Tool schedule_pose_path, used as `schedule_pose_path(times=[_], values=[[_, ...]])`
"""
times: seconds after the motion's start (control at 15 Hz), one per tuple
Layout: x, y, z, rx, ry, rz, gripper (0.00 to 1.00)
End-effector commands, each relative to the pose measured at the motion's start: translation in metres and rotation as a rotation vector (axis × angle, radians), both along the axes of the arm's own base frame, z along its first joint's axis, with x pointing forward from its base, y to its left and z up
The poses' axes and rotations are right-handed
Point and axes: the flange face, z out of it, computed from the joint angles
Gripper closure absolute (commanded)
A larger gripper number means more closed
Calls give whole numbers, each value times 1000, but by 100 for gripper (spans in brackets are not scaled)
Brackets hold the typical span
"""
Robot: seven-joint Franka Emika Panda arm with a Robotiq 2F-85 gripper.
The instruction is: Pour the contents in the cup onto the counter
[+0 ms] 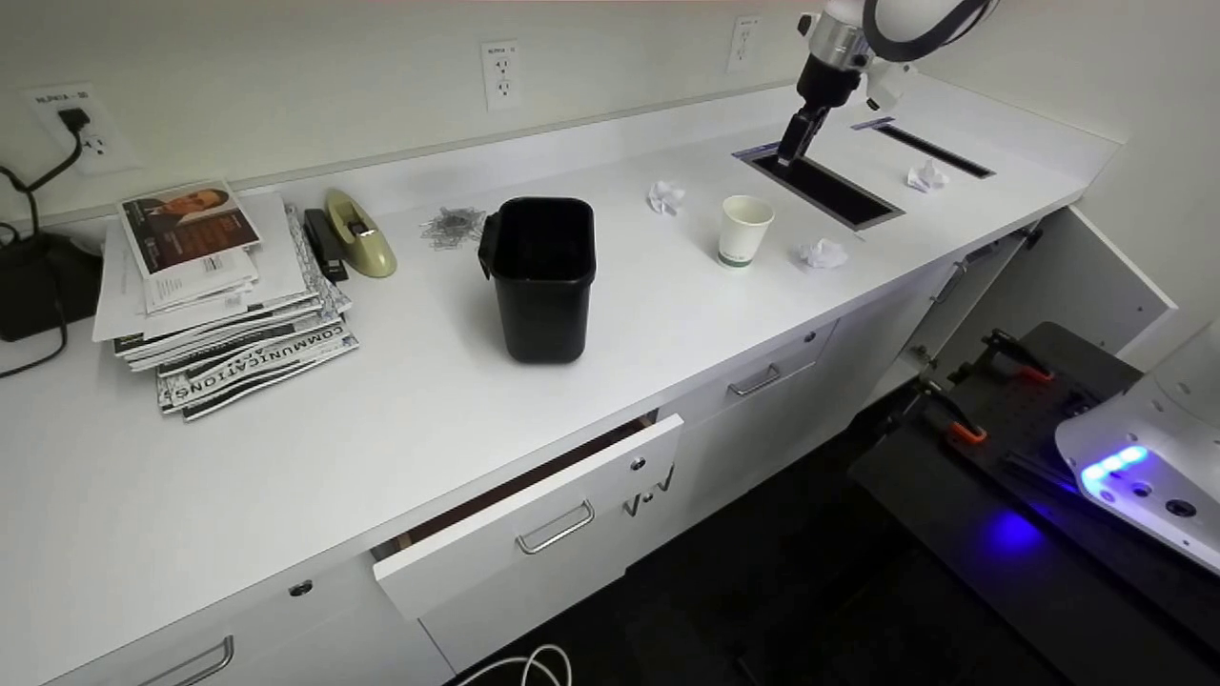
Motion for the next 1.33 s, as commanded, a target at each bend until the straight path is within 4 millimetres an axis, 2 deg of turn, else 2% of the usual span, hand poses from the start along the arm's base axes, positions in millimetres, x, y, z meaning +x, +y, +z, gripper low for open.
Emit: schedule_pose_path(times=[0.0, 0.47, 1.2, 1.27], values=[[15, 11, -9, 5, 18, 66, 0], [33, 31, -35, -15, 35, 104, 0], [50, 32, -73, -10, 86, 92, 1], [50, 31, -76, -10, 89, 94, 25]])
